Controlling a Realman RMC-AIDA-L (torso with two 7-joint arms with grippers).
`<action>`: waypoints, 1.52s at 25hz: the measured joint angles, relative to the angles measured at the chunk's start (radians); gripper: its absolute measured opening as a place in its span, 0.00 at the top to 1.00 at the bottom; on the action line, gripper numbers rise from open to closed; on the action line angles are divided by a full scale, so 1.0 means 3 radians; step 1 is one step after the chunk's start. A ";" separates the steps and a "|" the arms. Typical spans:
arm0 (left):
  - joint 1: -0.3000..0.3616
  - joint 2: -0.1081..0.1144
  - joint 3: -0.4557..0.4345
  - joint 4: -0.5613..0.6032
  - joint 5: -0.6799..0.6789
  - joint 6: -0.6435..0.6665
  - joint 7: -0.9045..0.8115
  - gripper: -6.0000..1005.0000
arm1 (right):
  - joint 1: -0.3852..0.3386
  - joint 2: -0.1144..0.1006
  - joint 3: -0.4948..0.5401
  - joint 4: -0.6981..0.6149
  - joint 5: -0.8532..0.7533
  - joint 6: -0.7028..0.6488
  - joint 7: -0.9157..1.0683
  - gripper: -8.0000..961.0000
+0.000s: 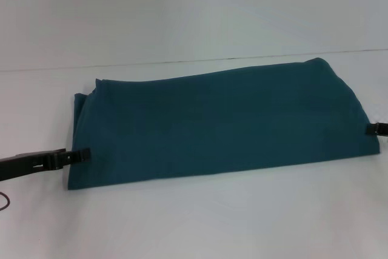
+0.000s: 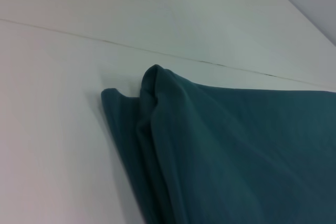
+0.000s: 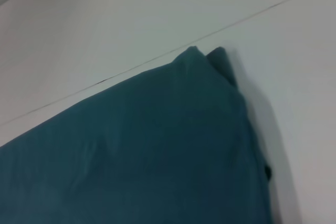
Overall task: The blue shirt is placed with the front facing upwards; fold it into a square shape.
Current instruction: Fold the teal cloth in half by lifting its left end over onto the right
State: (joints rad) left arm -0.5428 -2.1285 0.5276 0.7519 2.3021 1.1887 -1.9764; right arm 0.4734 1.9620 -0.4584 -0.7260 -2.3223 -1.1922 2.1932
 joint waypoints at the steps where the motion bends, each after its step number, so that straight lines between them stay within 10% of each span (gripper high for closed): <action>1: -0.0004 0.0000 0.0000 -0.0001 0.0001 0.0001 0.0000 0.28 | 0.0007 0.0009 -0.0006 0.0002 0.0000 0.0009 -0.0006 0.17; 38: 0.0066 -0.0030 0.0046 0.0014 0.0113 0.0149 0.0009 0.28 | 0.0042 -0.0002 -0.0021 0.0001 0.0016 0.0013 -0.0010 0.18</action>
State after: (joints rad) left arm -0.5230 -2.1375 0.5414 0.7563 2.3361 1.2334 -1.9737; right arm 0.4862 1.9615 -0.4647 -0.7256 -2.3176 -1.1883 2.1902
